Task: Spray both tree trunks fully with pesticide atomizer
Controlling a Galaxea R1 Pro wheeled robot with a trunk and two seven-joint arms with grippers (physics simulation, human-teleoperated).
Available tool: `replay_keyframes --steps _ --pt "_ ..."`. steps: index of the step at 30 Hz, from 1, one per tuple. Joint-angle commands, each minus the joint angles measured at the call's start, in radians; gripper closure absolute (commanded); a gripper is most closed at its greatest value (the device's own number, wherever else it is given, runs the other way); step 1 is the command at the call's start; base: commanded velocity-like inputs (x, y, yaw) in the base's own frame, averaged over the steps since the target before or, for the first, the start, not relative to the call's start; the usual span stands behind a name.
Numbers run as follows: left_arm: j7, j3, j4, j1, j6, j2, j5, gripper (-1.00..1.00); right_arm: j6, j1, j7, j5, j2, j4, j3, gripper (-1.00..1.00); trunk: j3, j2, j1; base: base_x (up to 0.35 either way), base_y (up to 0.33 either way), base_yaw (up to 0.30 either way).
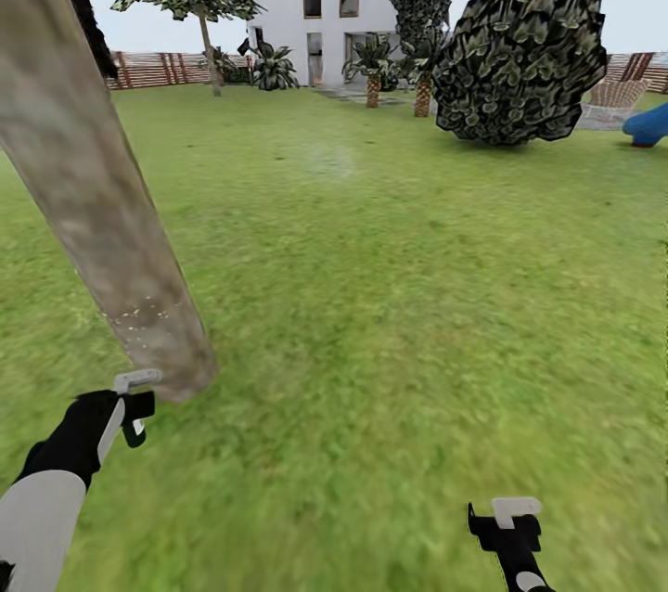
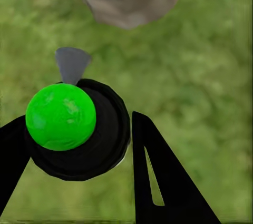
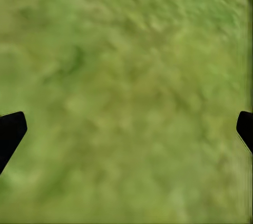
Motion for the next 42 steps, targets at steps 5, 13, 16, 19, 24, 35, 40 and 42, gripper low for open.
replay_keyframes --steps 5,13,16,19,24,35,40,42 --pt "0.015 0.002 0.075 0.007 -0.097 0.001 -0.007 1.0 -0.003 -0.001 -0.002 0.012 0.0 0.003 -0.008 -1.0 -0.001 0.0 0.0 0.034 -0.274 0.0" --pt "0.016 0.009 0.109 0.011 -0.162 0.007 -0.007 1.0 -0.003 -0.001 -0.002 0.012 0.003 0.002 -0.008 -1.0 -0.001 0.0 0.0 0.175 -0.245 0.002" --pt "0.016 0.013 0.135 0.013 -0.212 0.013 -0.007 1.0 -0.003 -0.001 -0.002 0.012 0.003 0.002 -0.008 -1.0 -0.001 0.0 0.0 0.232 -0.2 0.199" --pt "0.016 0.012 0.137 0.015 -0.216 0.007 -0.006 1.0 -0.003 -0.001 -0.002 0.012 0.003 0.002 -0.008 -1.0 -0.001 0.0 0.0 0.232 -0.198 0.272" --pt "0.016 0.013 0.137 0.015 -0.217 0.004 0.001 1.0 -0.003 -0.001 -0.002 0.012 0.003 0.002 -0.008 -1.0 -0.001 0.0 0.0 0.132 -0.244 0.276" --pt "0.016 0.014 0.137 0.015 -0.217 -0.001 0.002 1.0 -0.003 -0.001 -0.002 0.012 0.003 0.002 -0.008 -1.0 -0.001 0.0 0.0 0.064 -0.264 0.173" --pt "0.016 0.014 0.137 0.015 -0.217 -0.002 0.002 1.0 -0.003 -0.001 -0.002 0.012 0.003 0.002 -0.008 -1.0 -0.001 0.0 0.0 0.187 -0.236 0.001" --pt "0.016 0.014 0.137 0.015 -0.217 -0.002 0.002 1.0 -0.003 -0.001 -0.002 0.012 0.003 0.002 -0.008 -1.0 -0.001 0.0 0.0 0.171 -0.236 0.0"
